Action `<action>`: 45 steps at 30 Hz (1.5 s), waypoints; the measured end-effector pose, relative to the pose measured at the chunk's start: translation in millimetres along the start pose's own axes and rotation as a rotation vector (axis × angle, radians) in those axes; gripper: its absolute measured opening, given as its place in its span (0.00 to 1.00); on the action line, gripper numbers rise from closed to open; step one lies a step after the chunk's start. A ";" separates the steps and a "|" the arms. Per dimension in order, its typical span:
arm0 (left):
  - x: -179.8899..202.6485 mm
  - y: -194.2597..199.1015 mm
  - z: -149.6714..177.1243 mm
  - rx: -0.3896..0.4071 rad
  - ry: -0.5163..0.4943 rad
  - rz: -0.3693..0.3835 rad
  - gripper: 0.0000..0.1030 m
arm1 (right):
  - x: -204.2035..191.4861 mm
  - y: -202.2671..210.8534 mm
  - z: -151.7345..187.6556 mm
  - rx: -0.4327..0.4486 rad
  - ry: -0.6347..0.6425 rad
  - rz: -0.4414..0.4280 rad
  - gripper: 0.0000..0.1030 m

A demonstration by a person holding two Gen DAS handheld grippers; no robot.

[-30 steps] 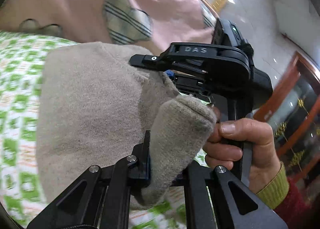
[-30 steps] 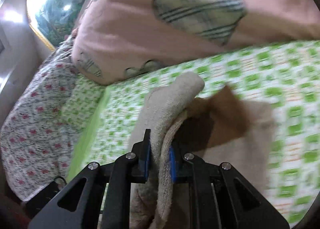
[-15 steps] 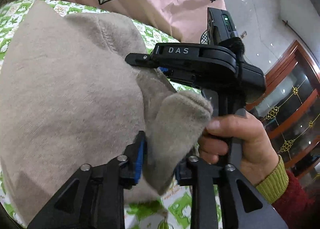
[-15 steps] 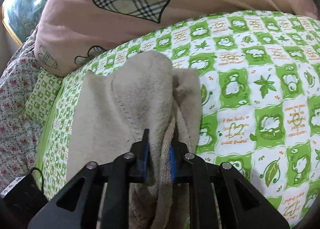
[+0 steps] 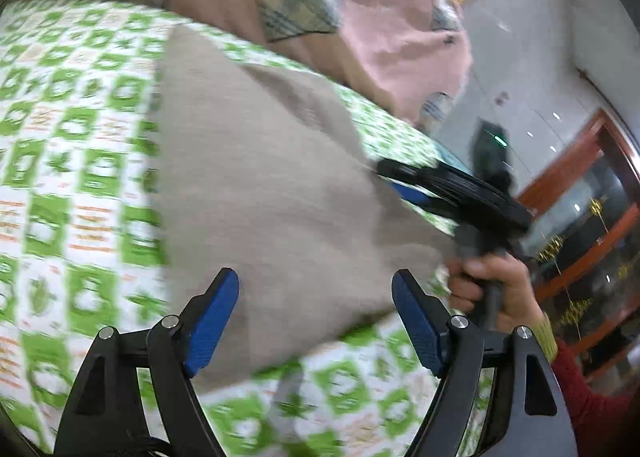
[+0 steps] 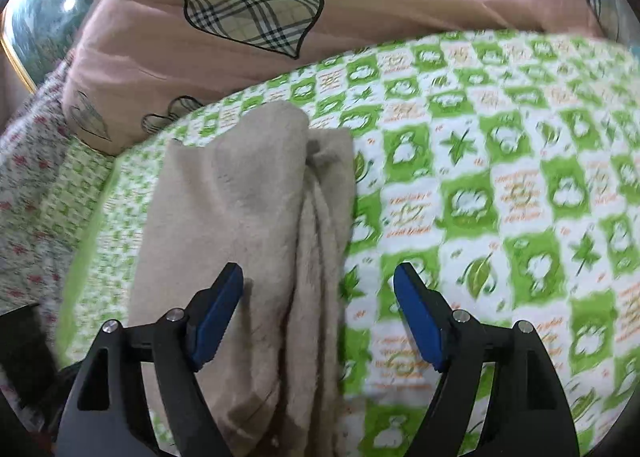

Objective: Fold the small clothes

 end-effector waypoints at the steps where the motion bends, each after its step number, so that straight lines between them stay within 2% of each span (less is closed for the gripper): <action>1: -8.4 -1.2 -5.1 -0.004 0.030 0.000 0.77 | 0.5 -1.2 0.7 -0.010 -0.009 -0.018 0.76; 6: -43.5 -17.1 -30.0 -0.010 0.121 -0.018 0.81 | -3.7 -16.0 4.4 -0.065 -0.007 -0.053 0.76; 8: -57.1 -29.6 -35.1 -0.045 0.144 -0.033 0.81 | -3.5 -25.2 5.4 -0.092 -0.026 -0.081 0.76; 10: -73.6 -47.5 -42.8 -0.086 0.185 0.010 0.82 | -2.2 -32.7 5.9 -0.111 -0.054 -0.121 0.76; 12: -82.4 -51.8 -44.2 -0.083 0.194 0.042 0.82 | 0.9 -39.3 7.9 -0.127 -0.094 -0.141 0.76; 13: -82.1 -55.1 -48.2 -0.079 0.180 0.043 0.78 | 1.1 -41.4 8.4 -0.132 -0.100 -0.140 0.76; 14: -79.5 -57.4 -51.2 -0.080 0.151 0.036 0.74 | -1.7 -43.5 8.6 -0.137 -0.092 -0.137 0.72; 15: -77.7 -58.3 -52.1 -0.084 0.127 0.028 0.64 | -4.6 -44.5 8.7 -0.142 -0.084 -0.139 0.65; 16: -76.3 -56.7 -51.1 -0.082 0.111 0.018 0.58 | -9.5 -46.9 9.9 -0.157 -0.093 -0.169 0.42; 17: -75.1 -54.0 -49.9 -0.080 0.103 0.023 0.55 | -12.3 -46.7 11.0 -0.159 -0.110 -0.172 0.41; 18: -74.6 -47.1 -48.0 -0.076 0.097 0.041 0.49 | -16.2 -44.6 10.9 -0.148 -0.103 -0.150 0.40; 20: -74.4 -24.0 -40.8 -0.064 0.089 0.062 0.48 | -27.3 -35.2 13.0 -0.119 -0.078 -0.146 0.34; 24: -78.4 30.8 -24.1 -0.032 0.064 0.042 0.47 | -67.3 -24.7 30.4 -0.098 -0.043 -0.228 0.31; 27: -95.4 82.8 -2.1 -0.009 0.074 0.044 0.47 | -101.1 -25.6 50.7 -0.097 -0.012 -0.287 0.31; 34: -131.5 164.5 47.1 0.034 0.088 -0.039 0.47 | -191.3 -44.2 98.1 -0.094 0.115 -0.352 0.31; 37: -147.3 179.9 68.6 0.036 0.109 -0.058 0.48 | -204.3 -55.2 114.5 -0.121 0.120 -0.378 0.31; 42: -165.0 168.6 90.4 0.033 0.140 -0.068 0.55 | -199.0 -75.2 134.2 -0.162 0.096 -0.332 0.33; 45: -170.8 170.1 92.4 0.047 0.169 -0.043 0.58 | -190.1 -77.4 136.6 -0.181 0.057 -0.329 0.40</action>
Point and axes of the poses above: each gripper's, at about its wrist camera, not at the fingertips, and y roughly against the way its jaws point, x to its right, z to its underside, the point moved 4 cm from there along -y, roughly the way its jaws point, and after that the axes turned 4 degrees about -x, right-handed, at the moved point
